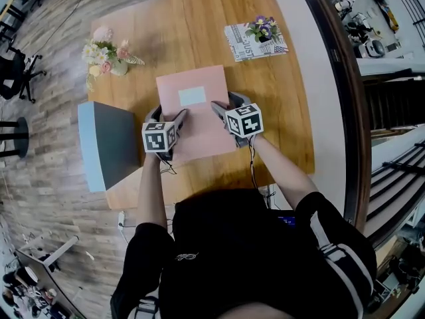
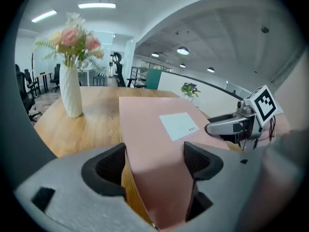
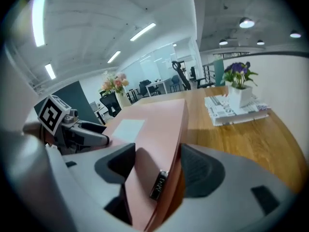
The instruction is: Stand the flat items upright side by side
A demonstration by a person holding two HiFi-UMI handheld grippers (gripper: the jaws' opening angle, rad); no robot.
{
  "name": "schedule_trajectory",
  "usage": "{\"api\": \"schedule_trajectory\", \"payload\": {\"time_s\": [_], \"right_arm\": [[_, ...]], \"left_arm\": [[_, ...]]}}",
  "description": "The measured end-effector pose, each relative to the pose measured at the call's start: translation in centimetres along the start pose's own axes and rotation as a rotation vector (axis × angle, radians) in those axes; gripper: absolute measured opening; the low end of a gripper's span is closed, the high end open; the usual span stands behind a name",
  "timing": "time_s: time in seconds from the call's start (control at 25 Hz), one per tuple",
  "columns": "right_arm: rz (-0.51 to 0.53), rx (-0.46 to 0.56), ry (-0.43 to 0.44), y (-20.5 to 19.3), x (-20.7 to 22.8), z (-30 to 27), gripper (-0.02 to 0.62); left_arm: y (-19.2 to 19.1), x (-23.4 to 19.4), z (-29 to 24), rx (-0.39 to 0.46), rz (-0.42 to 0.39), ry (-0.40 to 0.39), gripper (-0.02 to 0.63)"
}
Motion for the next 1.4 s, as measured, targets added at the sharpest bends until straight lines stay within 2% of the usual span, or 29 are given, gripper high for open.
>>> {"api": "schedule_trajectory", "payload": {"time_s": [0.16,0.52,0.68,0.88,1.4], "right_arm": [[0.086,0.123,-0.017,3.4,-0.3,1.3,0.299],[0.216,0.289,-0.049,6.7,-1.5,4.6,0.298],[0.261,0.341,-0.051,7.2,-2.3,6.4,0.298],[0.299,0.402,-0.071,6.6,-3.5,8.7,0.296],[0.324,0.497,-0.052,5.5,-6.5,13.7,0.281]], "left_arm": [[3.5,1.0,0.8,0.117,-0.091,0.014,0.391],[6.9,3.4,3.3,0.255,-0.224,0.065,0.393],[7.0,4.6,4.9,0.319,-0.265,0.083,0.393],[6.6,5.8,6.9,0.354,-0.311,0.117,0.394],[4.5,8.7,12.0,0.424,-0.352,0.212,0.394]]}}
Point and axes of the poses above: the fingertips, and each gripper's own axes: z backward along the fingers, x to its right, y out of its top, the point moved 1 cm from there along z, backward along the fingers, and after that the axes turned 13 degrees about x, right-handed, at the moved point
